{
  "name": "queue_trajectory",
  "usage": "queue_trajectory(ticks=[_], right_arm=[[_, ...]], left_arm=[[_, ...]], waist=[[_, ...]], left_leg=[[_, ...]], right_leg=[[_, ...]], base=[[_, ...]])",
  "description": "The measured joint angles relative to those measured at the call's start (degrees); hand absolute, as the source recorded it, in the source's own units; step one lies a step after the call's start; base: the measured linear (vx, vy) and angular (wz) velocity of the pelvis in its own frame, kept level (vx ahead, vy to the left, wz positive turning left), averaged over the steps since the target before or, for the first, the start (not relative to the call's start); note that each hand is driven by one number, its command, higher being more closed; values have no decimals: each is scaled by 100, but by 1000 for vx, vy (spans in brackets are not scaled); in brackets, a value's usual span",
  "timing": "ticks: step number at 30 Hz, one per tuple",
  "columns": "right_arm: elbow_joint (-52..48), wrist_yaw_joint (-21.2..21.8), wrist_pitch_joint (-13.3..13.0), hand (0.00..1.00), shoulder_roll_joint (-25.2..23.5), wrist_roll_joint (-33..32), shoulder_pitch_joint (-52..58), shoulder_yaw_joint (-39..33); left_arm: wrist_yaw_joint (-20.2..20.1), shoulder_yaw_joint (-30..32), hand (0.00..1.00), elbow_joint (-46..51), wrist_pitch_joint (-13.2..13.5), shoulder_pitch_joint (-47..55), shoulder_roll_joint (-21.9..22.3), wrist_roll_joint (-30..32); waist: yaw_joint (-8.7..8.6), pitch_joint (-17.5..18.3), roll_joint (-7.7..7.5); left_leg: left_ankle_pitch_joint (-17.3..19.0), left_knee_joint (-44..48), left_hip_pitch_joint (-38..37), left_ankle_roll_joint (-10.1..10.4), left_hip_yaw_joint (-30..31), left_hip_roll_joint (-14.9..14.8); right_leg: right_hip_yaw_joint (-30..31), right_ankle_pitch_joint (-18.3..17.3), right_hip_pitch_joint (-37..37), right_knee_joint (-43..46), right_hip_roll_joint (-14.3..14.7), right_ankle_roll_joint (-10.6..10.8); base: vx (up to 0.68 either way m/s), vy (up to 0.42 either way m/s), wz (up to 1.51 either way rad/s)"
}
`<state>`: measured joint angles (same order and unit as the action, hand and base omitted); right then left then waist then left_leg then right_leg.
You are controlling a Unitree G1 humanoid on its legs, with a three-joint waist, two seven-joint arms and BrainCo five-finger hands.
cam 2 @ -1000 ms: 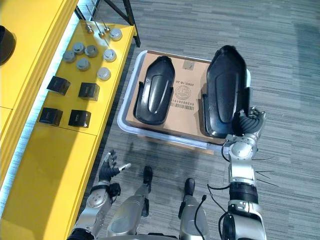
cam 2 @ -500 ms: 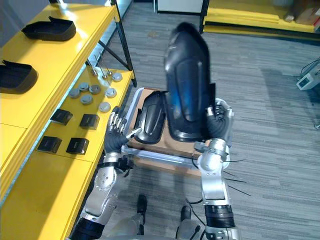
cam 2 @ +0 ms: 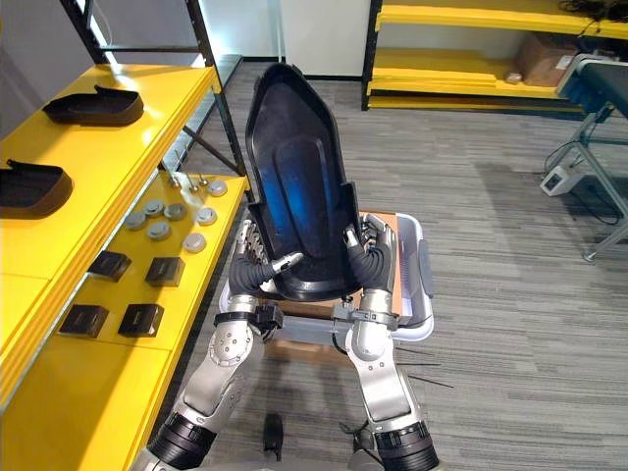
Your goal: Walk over and take plastic housings, then place them on the shelf
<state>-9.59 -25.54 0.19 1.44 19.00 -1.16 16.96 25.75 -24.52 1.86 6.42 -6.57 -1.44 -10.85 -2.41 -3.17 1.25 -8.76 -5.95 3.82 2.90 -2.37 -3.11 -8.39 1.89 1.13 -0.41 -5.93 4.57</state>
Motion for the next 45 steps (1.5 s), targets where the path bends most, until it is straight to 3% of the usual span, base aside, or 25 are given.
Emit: queue_trajectory(ticks=[7, 17, 23, 28, 30, 33, 39, 41, 45], right_arm=[[0, 507, -319, 0, 274, -395, 165, 492], [-571, 960, -689, 0, 641, -1007, 33, 162], [-1473, 952, -1216, 0, 716, -1958, -99, -1401], [-1364, 882, -1515, 0, 541, -2750, 73, -2921], [-1042, 756, -1644, 0, 475, -2992, 324, -3528], [232, 569, -1627, 0, 458, -3274, 864, -4151], [3867, 978, -1017, 0, 419, -3695, 1761, -4622], [4727, 1230, -862, 0, 236, -3686, 1981, -4593], [5440, 1505, -689, 0, -105, -3659, 2098, -4368]], left_arm=[[26, 138, 100, -52, -1, -13, -216, -82], [-197, 393, 100, -79, -125, 82, -210, 94], [-242, 951, 100, -60, -212, 625, -201, 308], [-311, 1421, 100, 195, -223, 1091, -132, 320], [-327, 1573, 100, 338, -219, 1262, -94, 317], [-364, 1831, 100, 549, -211, 1595, -38, 308], [-700, 2151, 100, 896, -71, 2182, 7, 297], [-853, 2153, 100, 935, -26, 2238, 14, 252], [-1058, 2122, 100, 1210, 36, 2502, 71, 249]], waist=[[4, 222, -8], [21, 297, -66], [5, 299, -68], [6, 299, -69], [-18, 302, -72], [-56, 309, -73], [-20, 378, 42], [-9, 365, 32], [14, 248, 13]], left_leg=[[2, -1, -25, 2, 8, -3], [3, -2, -57, 4, 68, -1], [9, -3, -103, -3, 70, 0], [20, -3, -84, -11, 73, 1], [21, -3, -63, -13, 74, 6], [33, -3, -49, -25, 78, 15], [42, -1, 62, -12, 250, 19], [43, 0, 62, -14, 389, 18], [36, 22, 122, -9, 734, 56]], right_leg=[[44, -12, -26, -77, 21, -19], [25, -12, -132, -78, 16, -17], [25, -12, -183, -86, 20, -16], [5, -15, -182, -97, 17, -14], [-37, -20, -175, -100, 2, -7], [-66, -28, -162, -115, -13, 3], [-207, -52, -173, -132, -6, 15], [-359, -170, -212, 12, -4, 27], [-790, -485, -213, 477, -48, 51]], base=[[-8, 1, 0], [-9, 1, 4], [0, 0, 0], [4, -2, 2], [11, -3, 9], [6, 1, 3], [35, -19, 10], [3, -40, 36], [-18, -40, 62]])
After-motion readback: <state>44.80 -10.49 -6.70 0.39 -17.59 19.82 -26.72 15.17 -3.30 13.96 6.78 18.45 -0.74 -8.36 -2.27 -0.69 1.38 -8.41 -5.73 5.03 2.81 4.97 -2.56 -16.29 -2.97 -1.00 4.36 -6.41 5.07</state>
